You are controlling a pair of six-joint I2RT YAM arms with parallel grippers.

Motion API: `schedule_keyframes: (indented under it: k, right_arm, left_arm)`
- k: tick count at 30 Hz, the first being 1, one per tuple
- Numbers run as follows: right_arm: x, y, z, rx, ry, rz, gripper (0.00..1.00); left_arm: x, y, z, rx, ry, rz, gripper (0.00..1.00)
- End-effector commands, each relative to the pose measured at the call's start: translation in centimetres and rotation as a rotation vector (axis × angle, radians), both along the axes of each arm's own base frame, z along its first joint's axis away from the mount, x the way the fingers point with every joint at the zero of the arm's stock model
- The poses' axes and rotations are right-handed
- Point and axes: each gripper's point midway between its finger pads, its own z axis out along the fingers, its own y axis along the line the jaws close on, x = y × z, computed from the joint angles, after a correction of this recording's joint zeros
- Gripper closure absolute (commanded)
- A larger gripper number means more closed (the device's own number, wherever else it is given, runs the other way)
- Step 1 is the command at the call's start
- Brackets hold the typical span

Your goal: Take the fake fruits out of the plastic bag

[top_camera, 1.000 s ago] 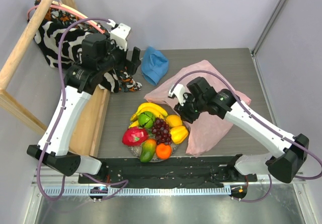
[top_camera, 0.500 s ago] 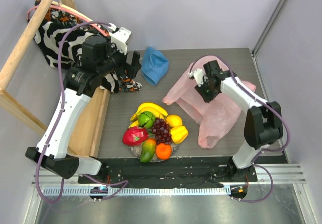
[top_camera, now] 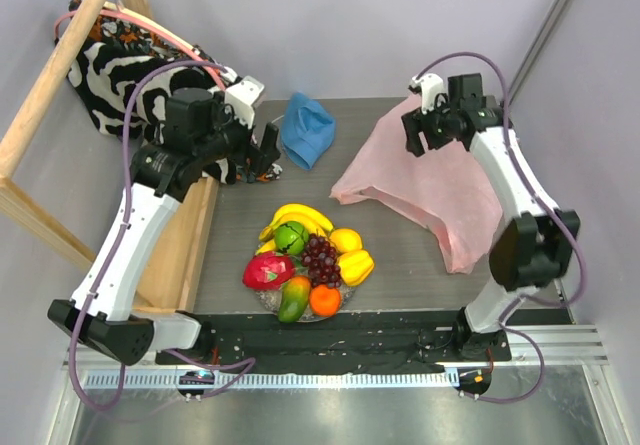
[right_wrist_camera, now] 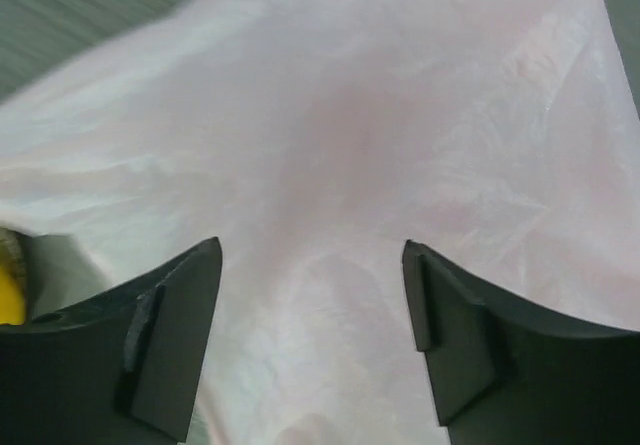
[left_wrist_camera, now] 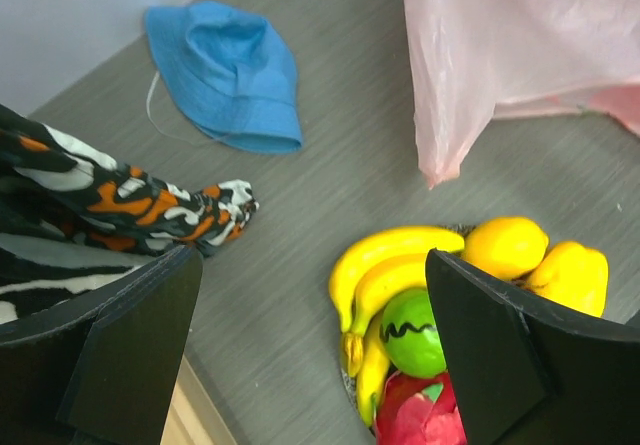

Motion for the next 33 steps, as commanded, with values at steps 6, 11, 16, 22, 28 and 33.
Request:
schedule_keyframes:
  k: [6, 11, 16, 22, 28, 33]
  right_arm:
    - [-8.9, -0.1, 8.9, 0.314, -0.293, -0.276, 0.0]
    - [-11.7, -4.0, 4.3, 0.178, -0.223, -0.465, 0.0]
    - [-12.9, -5.3, 2.6, 0.138, -0.192, -0.536, 0.0]
    - [-12.8, -3.9, 2.6, 0.18, -0.192, -0.459, 0.0]
    - [-12.5, -3.6, 2.7, 0.194, -0.202, -0.45, 0.0]
    - [-13.0, -3.3, 2.1, 0.206, -0.198, -0.433, 0.0]
  left_arm:
    - [-2.4, 3.0, -5.8, -0.084, 0.163, 0.099, 0.0]
    - [-3.5, 4.6, -9.6, -0.208, 0.302, 0.213, 0.0]
    - [-2.2, 9.9, -13.0, -0.157, 0.34, 0.467, 0.0]
    - [-1.1, 13.5, -13.7, -0.021, 0.269, 0.591, 0.0]
    - [-0.2, 13.7, -12.8, -0.057, 0.25, 0.604, 0.0]
    - [-0.4, 13.8, -12.6, -0.076, 0.249, 0.595, 0.0]
